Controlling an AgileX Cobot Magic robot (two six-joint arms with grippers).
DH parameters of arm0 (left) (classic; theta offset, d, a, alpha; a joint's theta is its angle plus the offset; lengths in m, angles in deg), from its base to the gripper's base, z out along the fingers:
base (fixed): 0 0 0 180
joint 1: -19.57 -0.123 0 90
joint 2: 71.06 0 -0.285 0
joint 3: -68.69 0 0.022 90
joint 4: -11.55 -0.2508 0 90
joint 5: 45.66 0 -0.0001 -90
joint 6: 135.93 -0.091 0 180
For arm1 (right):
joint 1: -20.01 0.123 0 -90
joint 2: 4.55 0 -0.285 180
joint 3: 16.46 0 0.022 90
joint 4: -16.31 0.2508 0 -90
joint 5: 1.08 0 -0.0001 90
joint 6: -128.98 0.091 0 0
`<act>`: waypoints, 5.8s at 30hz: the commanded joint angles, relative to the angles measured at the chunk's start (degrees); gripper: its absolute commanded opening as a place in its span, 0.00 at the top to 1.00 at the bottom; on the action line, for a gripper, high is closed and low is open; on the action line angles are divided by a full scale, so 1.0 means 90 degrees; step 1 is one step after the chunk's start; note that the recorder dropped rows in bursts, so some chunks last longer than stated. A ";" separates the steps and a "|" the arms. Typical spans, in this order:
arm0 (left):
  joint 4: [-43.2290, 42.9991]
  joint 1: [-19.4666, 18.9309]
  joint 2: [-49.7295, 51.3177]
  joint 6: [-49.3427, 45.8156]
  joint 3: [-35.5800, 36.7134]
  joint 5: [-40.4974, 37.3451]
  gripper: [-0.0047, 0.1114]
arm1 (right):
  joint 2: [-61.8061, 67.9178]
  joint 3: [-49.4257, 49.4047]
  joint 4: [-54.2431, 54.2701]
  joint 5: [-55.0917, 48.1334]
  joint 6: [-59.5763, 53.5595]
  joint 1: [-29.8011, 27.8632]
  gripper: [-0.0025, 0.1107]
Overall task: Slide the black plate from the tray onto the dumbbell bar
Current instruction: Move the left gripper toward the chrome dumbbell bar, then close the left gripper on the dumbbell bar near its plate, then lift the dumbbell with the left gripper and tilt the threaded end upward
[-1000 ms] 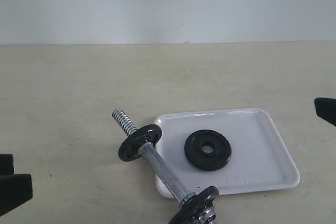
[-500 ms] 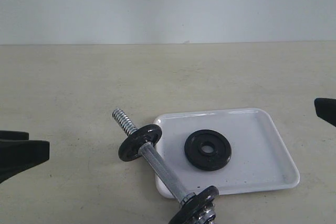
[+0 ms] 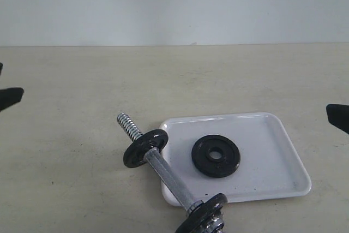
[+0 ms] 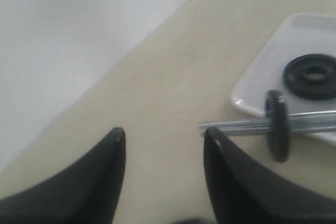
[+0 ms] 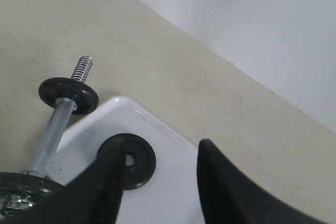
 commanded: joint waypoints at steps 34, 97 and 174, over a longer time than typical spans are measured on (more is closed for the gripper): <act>0.1024 0.0410 0.1586 0.4519 -0.0511 -0.0484 0.63 | 0.0015 0.0018 0.0334 0.0062 -0.0023 0.0009 0.63; -0.0306 0.4396 0.6481 0.6881 -0.2104 0.2439 0.64 | 0.0042 -0.0156 0.0346 0.0352 -0.0023 0.0009 0.63; -0.7227 0.4386 0.3710 1.0978 -0.1737 0.0688 0.92 | 0.1652 0.0136 0.0688 0.0103 0.0115 0.0009 0.63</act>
